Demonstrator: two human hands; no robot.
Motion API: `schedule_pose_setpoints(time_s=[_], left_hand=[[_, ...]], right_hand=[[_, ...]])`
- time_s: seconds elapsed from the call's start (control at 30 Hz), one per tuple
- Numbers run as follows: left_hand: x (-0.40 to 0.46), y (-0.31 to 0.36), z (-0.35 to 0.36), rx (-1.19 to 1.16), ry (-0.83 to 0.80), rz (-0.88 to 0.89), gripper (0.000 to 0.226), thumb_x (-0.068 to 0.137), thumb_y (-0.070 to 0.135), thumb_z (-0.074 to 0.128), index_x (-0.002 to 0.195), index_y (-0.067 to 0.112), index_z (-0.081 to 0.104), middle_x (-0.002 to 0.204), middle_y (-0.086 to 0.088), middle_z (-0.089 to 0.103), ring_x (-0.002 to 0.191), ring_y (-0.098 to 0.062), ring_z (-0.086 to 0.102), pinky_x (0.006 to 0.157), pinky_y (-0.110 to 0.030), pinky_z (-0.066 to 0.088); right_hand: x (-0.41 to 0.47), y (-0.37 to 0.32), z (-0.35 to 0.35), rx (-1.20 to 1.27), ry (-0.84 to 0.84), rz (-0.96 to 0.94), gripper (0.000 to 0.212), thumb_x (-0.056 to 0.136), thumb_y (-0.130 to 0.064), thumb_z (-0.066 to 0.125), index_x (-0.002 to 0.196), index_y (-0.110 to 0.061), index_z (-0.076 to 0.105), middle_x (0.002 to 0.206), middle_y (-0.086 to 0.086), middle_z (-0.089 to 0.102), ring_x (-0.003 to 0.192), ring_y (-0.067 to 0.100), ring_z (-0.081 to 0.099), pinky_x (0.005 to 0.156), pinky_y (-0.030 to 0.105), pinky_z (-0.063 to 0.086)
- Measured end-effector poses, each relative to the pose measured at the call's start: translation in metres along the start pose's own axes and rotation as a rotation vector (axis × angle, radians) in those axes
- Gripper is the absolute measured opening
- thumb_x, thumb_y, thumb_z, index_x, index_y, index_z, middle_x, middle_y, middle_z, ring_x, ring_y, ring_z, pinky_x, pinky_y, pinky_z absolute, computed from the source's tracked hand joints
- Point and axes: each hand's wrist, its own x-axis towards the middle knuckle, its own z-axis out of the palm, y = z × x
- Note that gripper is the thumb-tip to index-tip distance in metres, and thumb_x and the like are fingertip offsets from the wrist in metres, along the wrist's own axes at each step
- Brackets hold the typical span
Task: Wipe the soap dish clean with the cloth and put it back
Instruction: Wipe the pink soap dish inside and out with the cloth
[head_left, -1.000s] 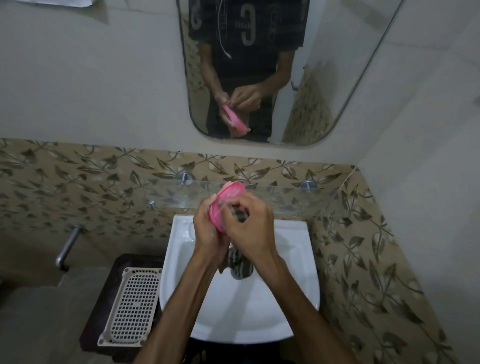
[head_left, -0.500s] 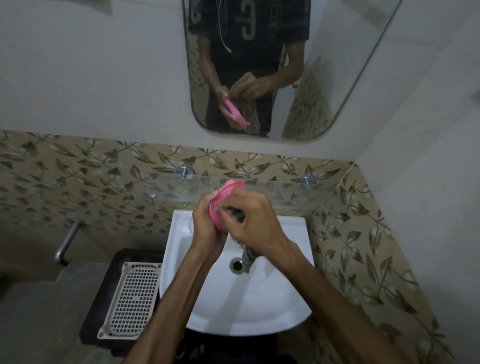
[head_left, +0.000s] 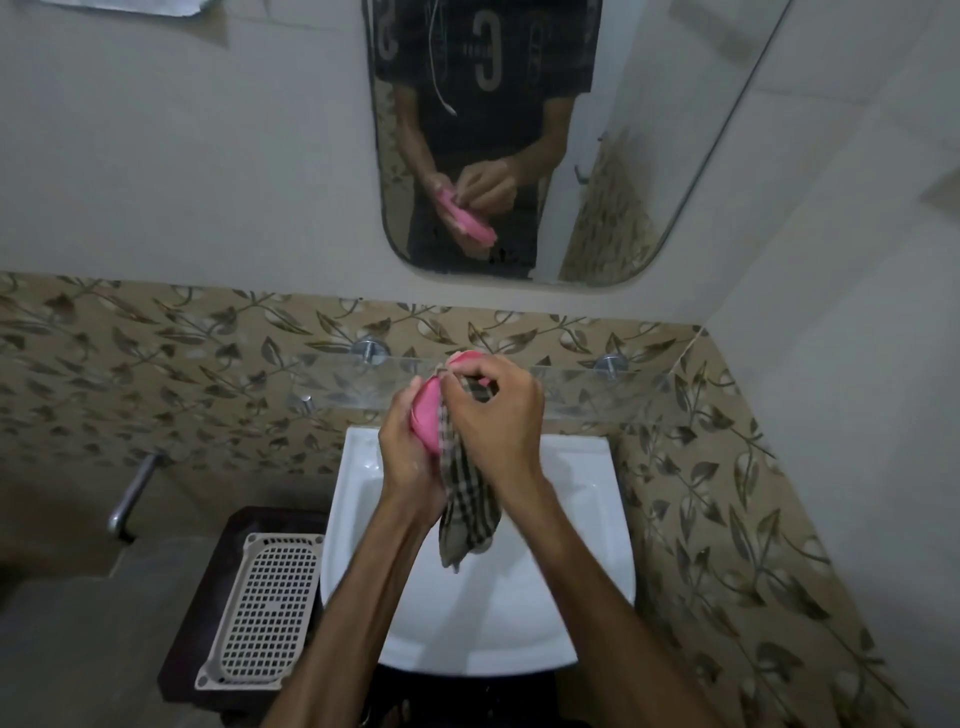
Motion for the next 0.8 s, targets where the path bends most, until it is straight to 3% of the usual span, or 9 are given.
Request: schedule_pose_setpoints(time_s=[0.1, 0.27, 0.4, 0.53, 0.67, 0.8], left_hand=[[0.002, 0.002, -0.007, -0.039, 0.008, 0.012, 0.040, 0.099, 0.035, 0.049, 0.087, 0.007, 0.074, 0.083, -0.011, 0.072, 0.083, -0.023, 0.071, 0.075, -0.030, 0.060], [-0.004, 0.000, 0.001, 0.002, -0.008, 0.000, 0.043, 0.101, 0.034, 0.047, 0.110, 0.001, 0.073, 0.099, -0.015, 0.075, 0.091, -0.026, 0.073, 0.080, -0.033, 0.058], [-0.002, 0.003, -0.005, -0.012, -0.015, 0.028, 0.047, 0.104, 0.025, 0.041, 0.075, 0.011, 0.075, 0.073, -0.006, 0.071, 0.067, -0.016, 0.069, 0.064, -0.023, 0.058], [-0.006, 0.000, -0.002, 0.048, -0.038, 0.035, 0.043, 0.104, 0.025, 0.038, 0.107, 0.002, 0.074, 0.094, -0.013, 0.075, 0.086, -0.023, 0.072, 0.076, -0.031, 0.059], [-0.004, 0.002, -0.004, 0.040, -0.017, 0.063, 0.054, 0.104, 0.019, 0.037, 0.074, 0.012, 0.080, 0.073, -0.005, 0.073, 0.068, -0.016, 0.071, 0.067, -0.027, 0.057], [-0.005, -0.002, 0.000, 0.045, 0.001, 0.041, 0.038, 0.102, 0.019, 0.038, 0.109, 0.000, 0.070, 0.086, -0.011, 0.075, 0.078, -0.022, 0.072, 0.066, -0.028, 0.060]], right_hand=[[-0.026, -0.014, 0.002, -0.026, -0.132, -0.139, 0.006, 0.086, -0.011, 0.078, 0.091, -0.013, 0.080, 0.088, -0.002, 0.076, 0.080, 0.005, 0.068, 0.074, 0.015, 0.055], [0.002, 0.004, 0.000, -0.041, 0.045, -0.001, 0.009, 0.087, -0.012, 0.077, 0.094, -0.015, 0.080, 0.092, -0.003, 0.077, 0.083, 0.005, 0.068, 0.076, 0.020, 0.059], [-0.028, -0.005, 0.001, -0.054, -0.095, -0.133, 0.010, 0.087, -0.008, 0.078, 0.095, -0.013, 0.080, 0.092, -0.002, 0.076, 0.082, 0.005, 0.068, 0.076, 0.011, 0.054], [-0.003, 0.012, -0.006, -0.027, 0.083, 0.044, 0.007, 0.088, -0.011, 0.078, 0.094, -0.014, 0.080, 0.090, -0.005, 0.074, 0.078, -0.006, 0.063, 0.070, 0.011, 0.054], [-0.026, 0.004, -0.005, -0.049, -0.083, -0.061, 0.010, 0.088, -0.010, 0.078, 0.095, -0.016, 0.079, 0.092, -0.006, 0.074, 0.081, -0.002, 0.065, 0.075, 0.011, 0.054], [-0.007, 0.014, -0.009, -0.080, 0.047, 0.024, 0.004, 0.089, -0.011, 0.077, 0.088, -0.015, 0.077, 0.085, -0.008, 0.070, 0.074, -0.010, 0.058, 0.068, 0.011, 0.051]])
